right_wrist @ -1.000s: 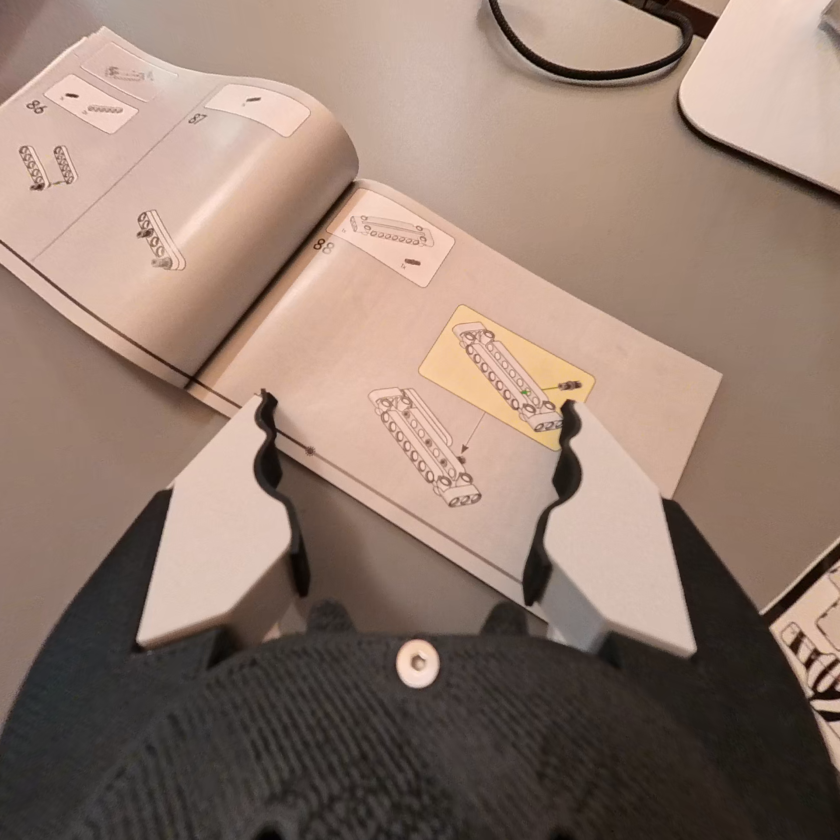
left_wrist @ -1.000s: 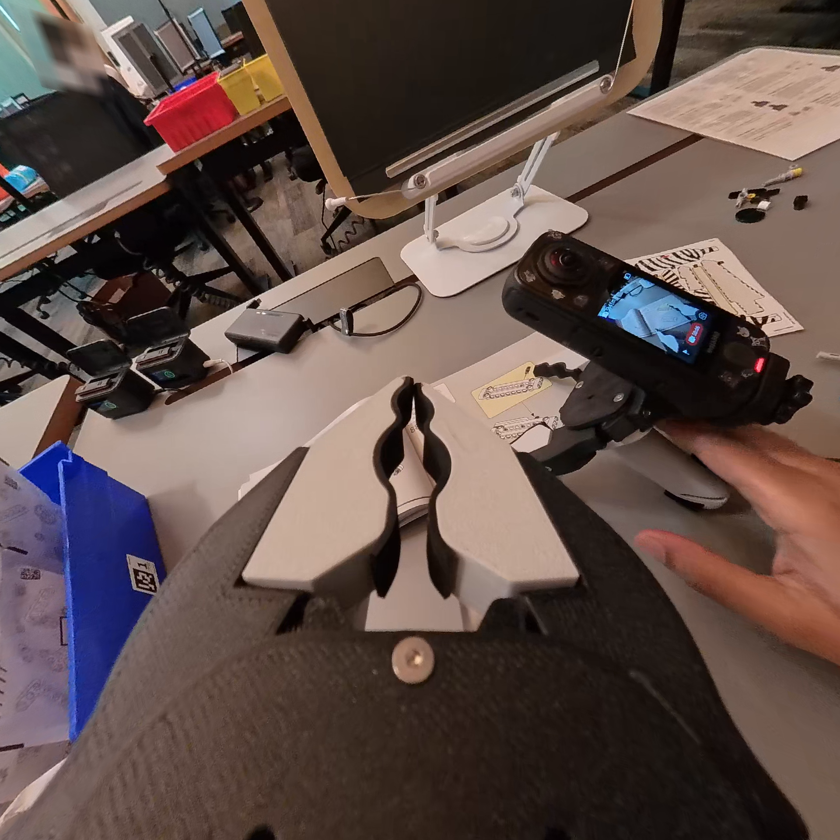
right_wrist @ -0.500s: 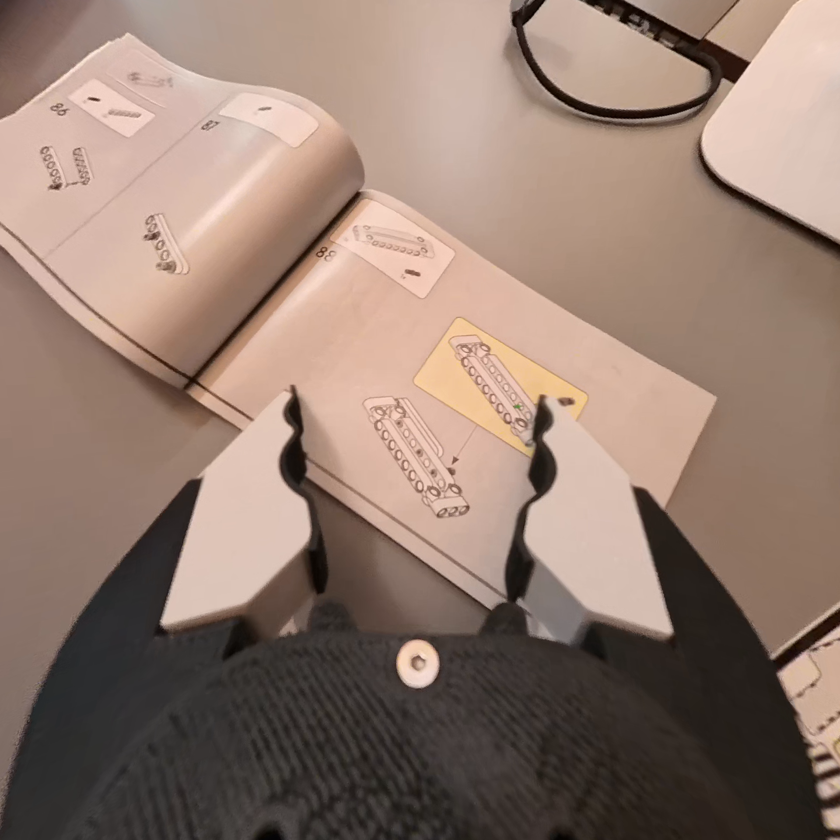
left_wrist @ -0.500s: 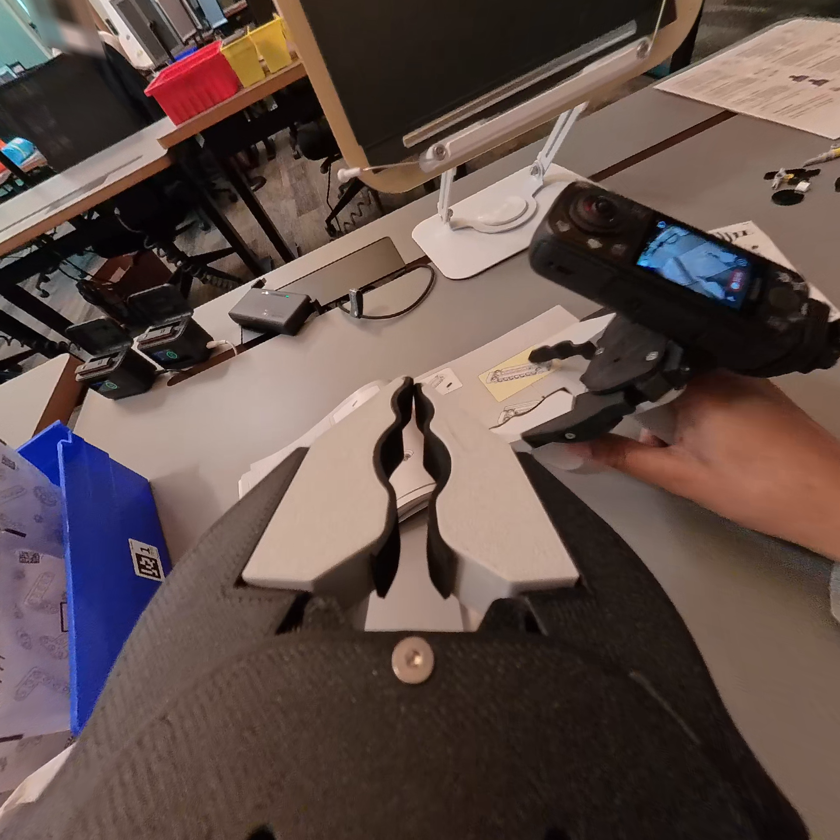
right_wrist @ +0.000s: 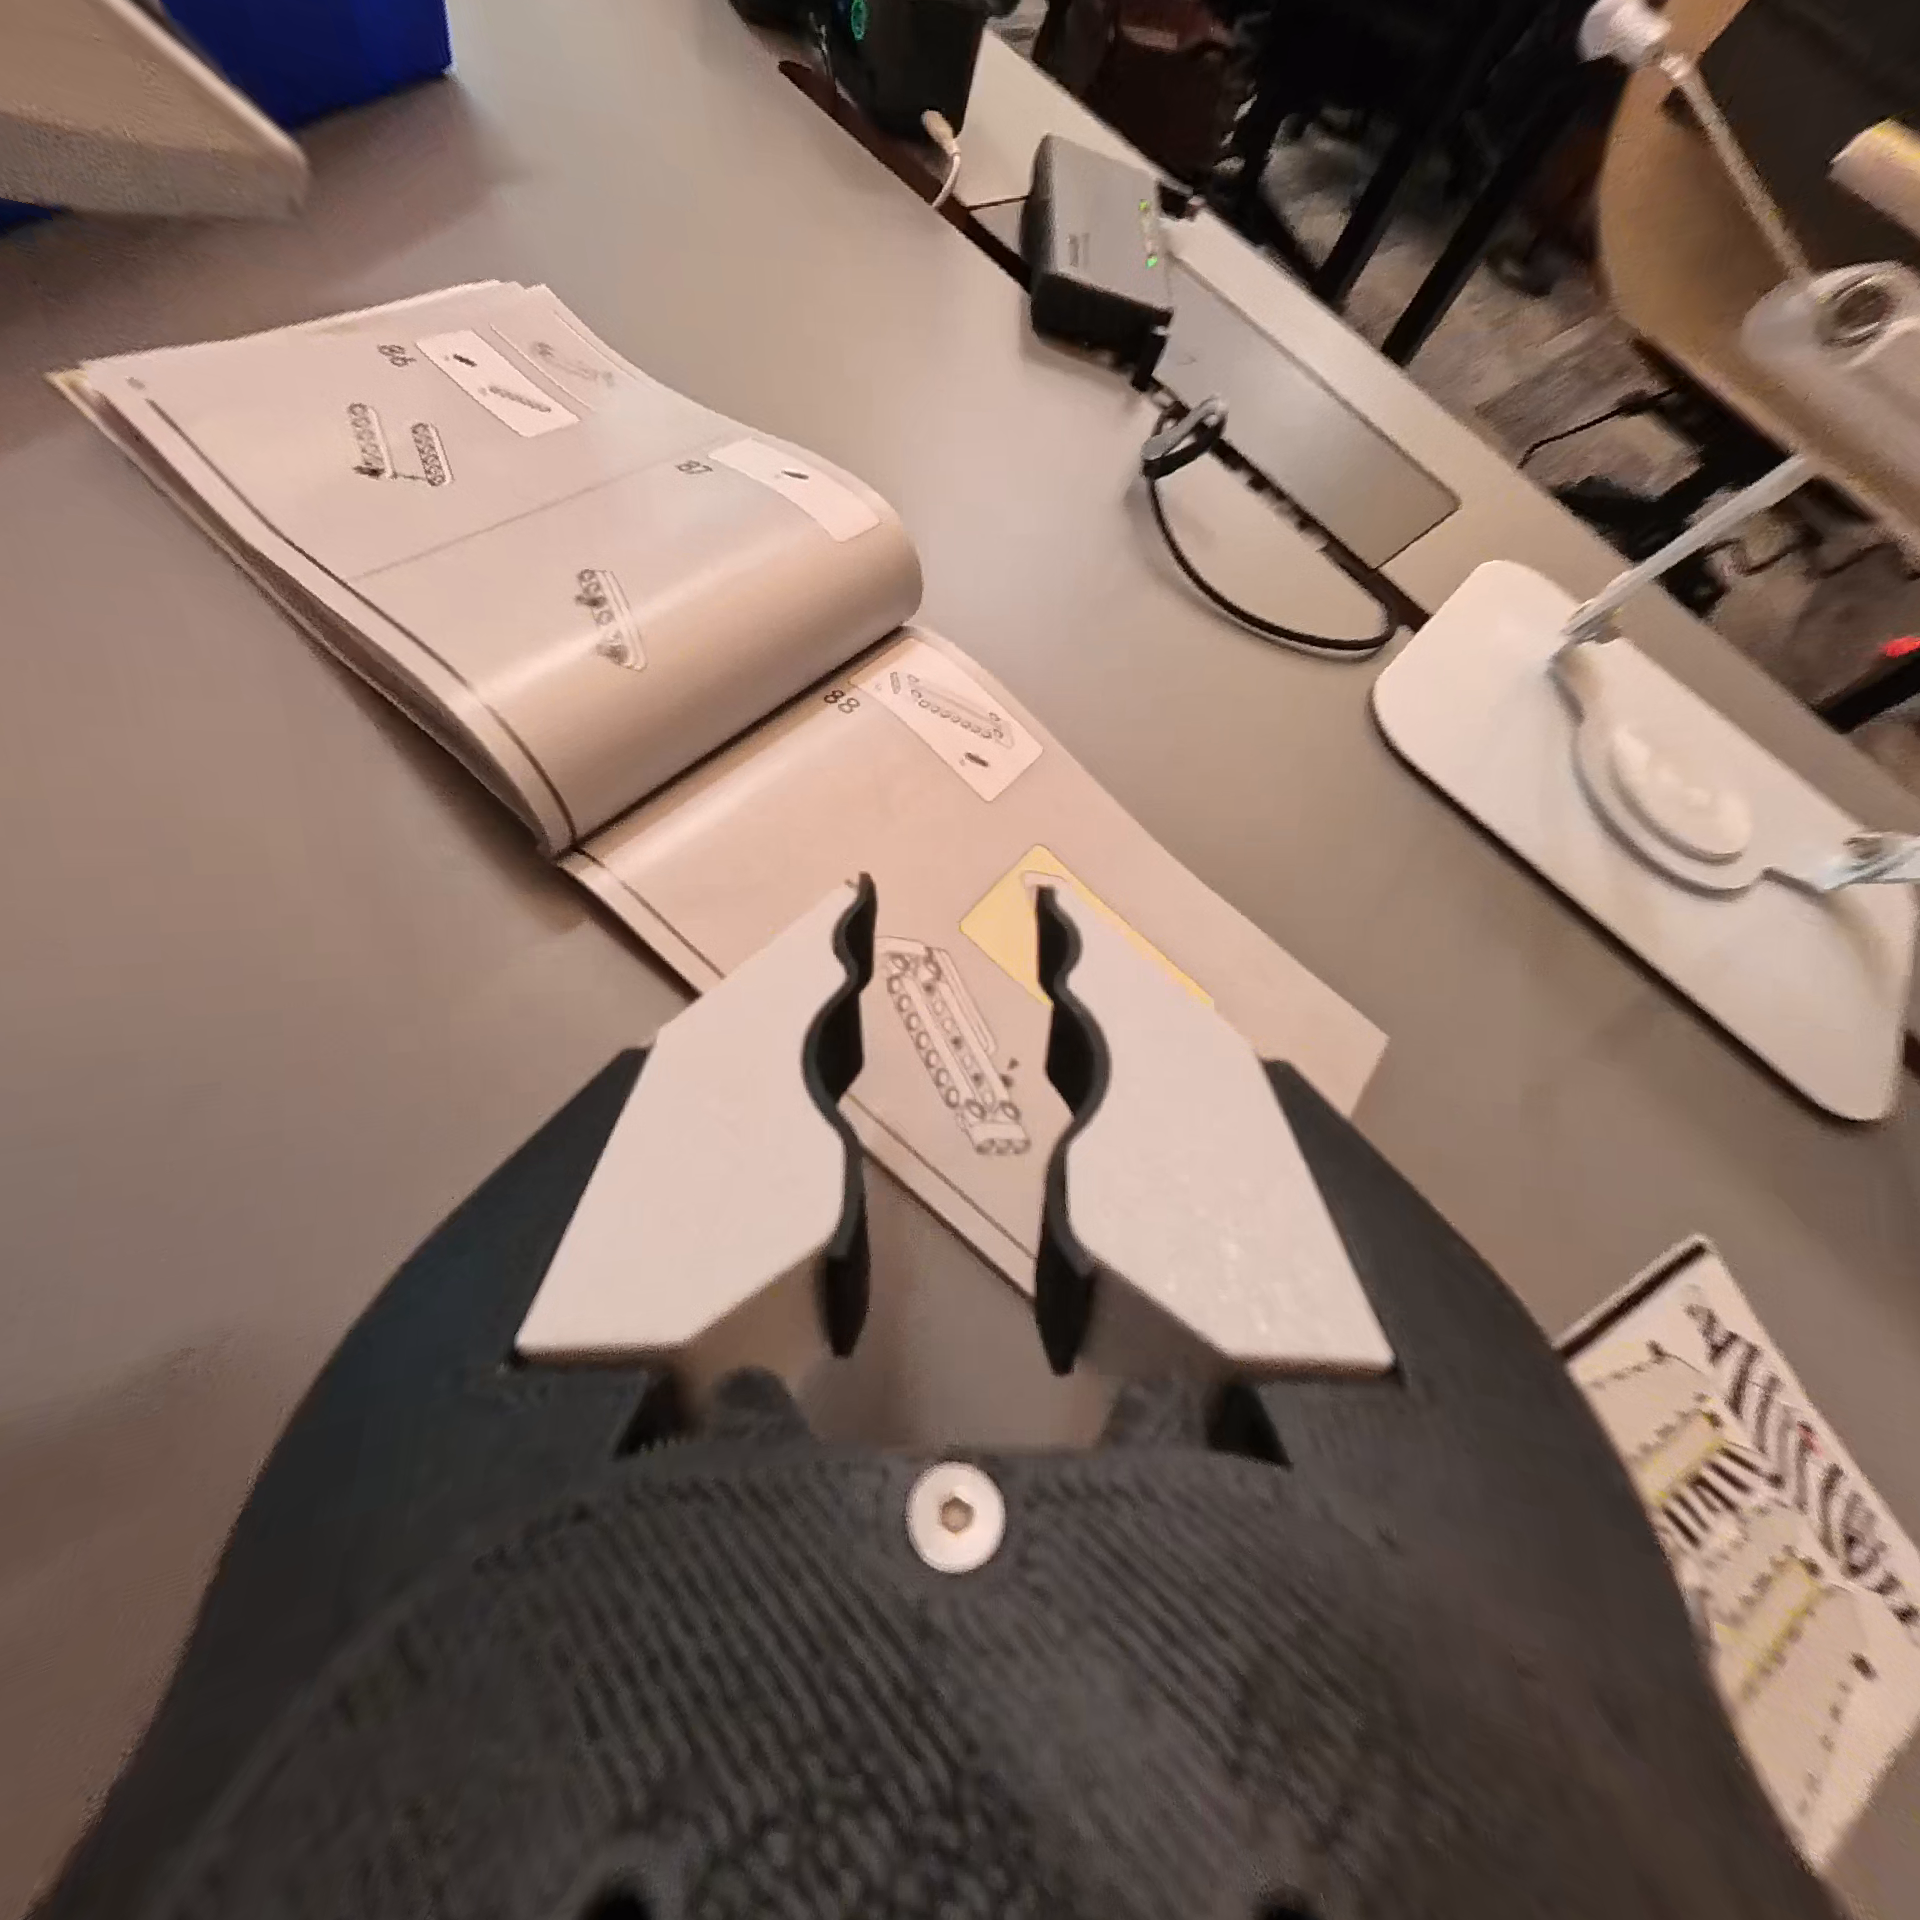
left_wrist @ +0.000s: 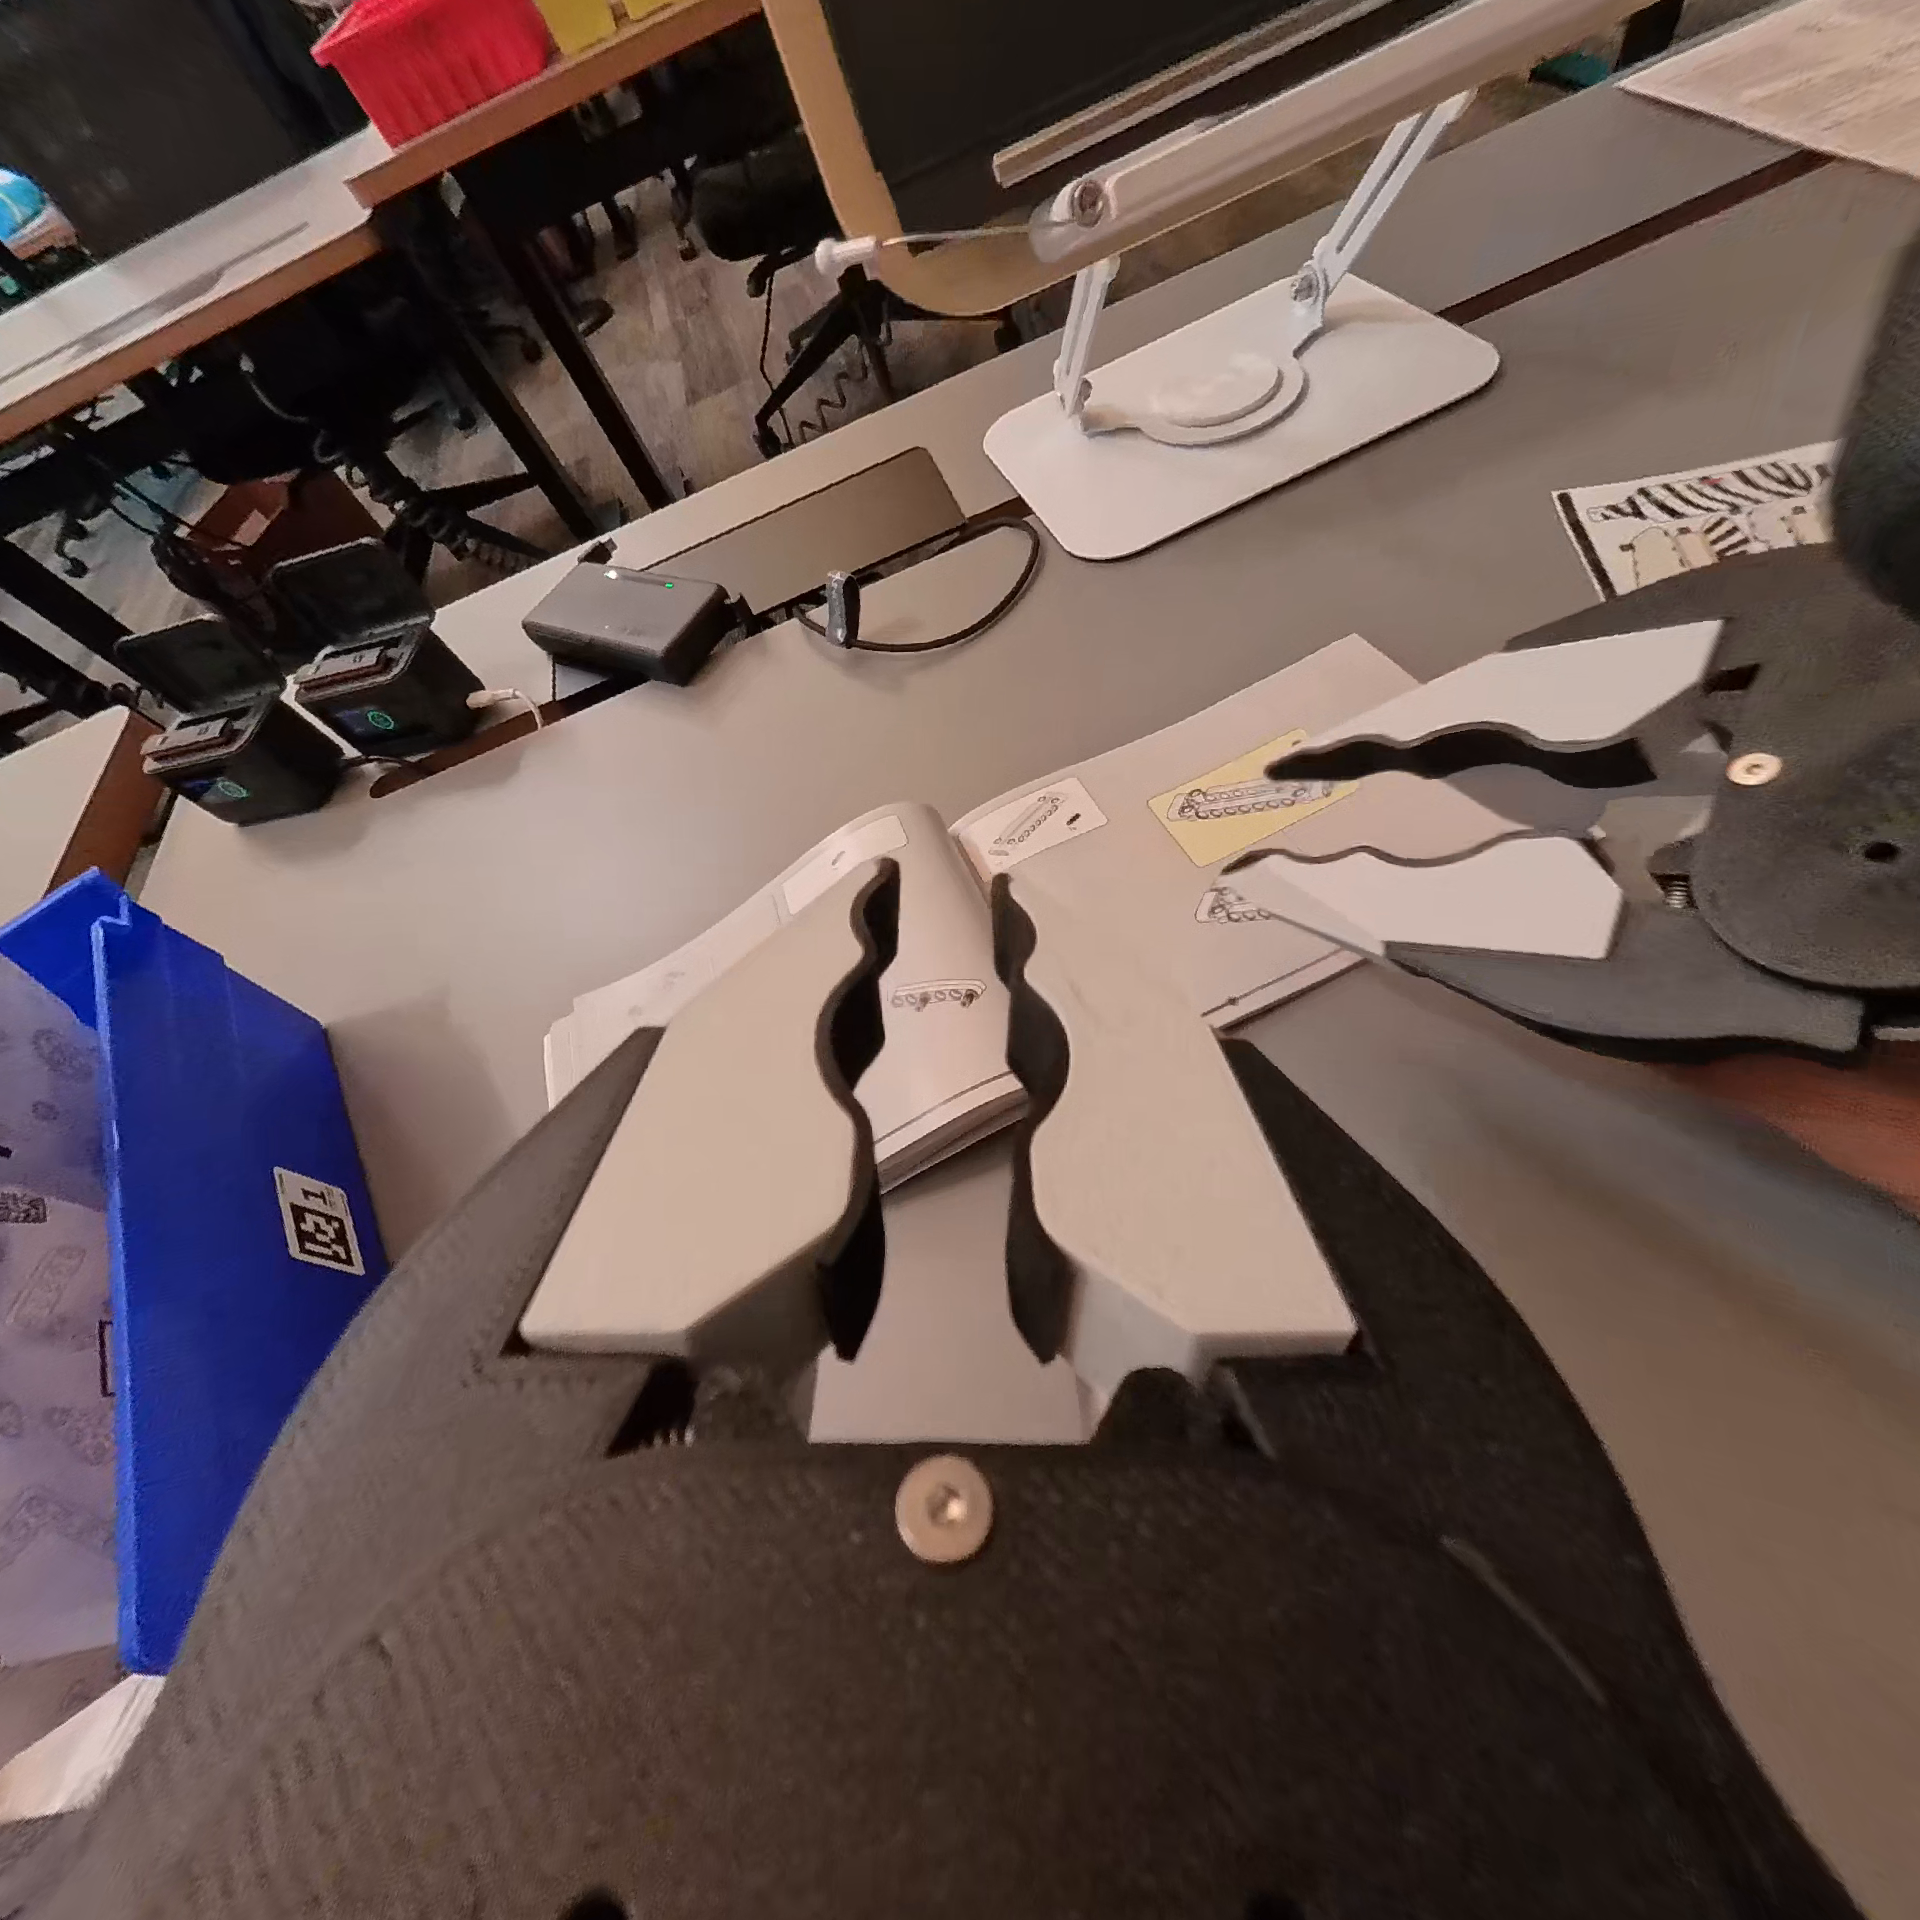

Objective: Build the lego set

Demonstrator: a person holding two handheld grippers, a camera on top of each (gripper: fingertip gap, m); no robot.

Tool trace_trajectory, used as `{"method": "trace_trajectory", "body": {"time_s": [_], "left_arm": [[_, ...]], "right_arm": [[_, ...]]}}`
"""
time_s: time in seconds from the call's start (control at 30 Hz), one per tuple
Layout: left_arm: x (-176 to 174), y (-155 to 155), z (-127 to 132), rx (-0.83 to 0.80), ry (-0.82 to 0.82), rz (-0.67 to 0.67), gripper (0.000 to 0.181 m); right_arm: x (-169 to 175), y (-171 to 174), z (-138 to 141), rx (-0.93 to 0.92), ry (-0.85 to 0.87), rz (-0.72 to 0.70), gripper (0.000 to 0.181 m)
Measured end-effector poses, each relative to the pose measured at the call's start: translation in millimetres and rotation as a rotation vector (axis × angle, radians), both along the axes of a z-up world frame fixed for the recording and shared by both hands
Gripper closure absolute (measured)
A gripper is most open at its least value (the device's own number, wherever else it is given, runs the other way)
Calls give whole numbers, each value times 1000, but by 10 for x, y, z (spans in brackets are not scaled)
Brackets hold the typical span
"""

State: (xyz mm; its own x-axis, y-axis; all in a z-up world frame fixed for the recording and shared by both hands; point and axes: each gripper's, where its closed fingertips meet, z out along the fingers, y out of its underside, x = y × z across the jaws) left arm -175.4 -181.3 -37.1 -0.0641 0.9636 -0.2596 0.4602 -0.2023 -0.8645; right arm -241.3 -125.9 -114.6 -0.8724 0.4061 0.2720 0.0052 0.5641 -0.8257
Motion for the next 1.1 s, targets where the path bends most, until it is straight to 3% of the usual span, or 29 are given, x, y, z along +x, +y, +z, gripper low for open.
{"method": "trace_trajectory", "body": {"time_s": [0.03, 0.1, 0.17, 0.27, 0.37, 0.7, 0.93, 1.03, 1.1], "left_arm": [[-1, -6, -13, 4, -5, -1, 162], [0, -13, -54, 21, -21, -7, 155], [-3, -43, -124, 50, -45, 1, 130], [-16, -156, -259, 70, -82, 38, 93], [-2, -276, -352, 54, -114, 72, 82], [79, -549, -335, 113, -86, 120, 84], [652, -1439, 81, 140, 78, 370, 91], [1006, -1804, 278, 230, 212, 458, 104], [1202, -1965, 298, 287, 247, 476, 125]], "right_arm": [[-14, 22, 28, -6, 41, -11, 153], [-56, 53, 112, -28, 134, -39, 151], [-44, 36, 187, -66, 183, -42, 147], [78, -41, 255, -155, 132, -3, 145], [167, -68, 316, -246, 41, 29, 158], [237, -112, 216, -269, -54, 81, 145], [266, -138, 159, -243, -44, 94, 144], [289, -156, 131, -247, -72, 104, 144], [306, -169, 107, -248, -90, 110, 144]]}}
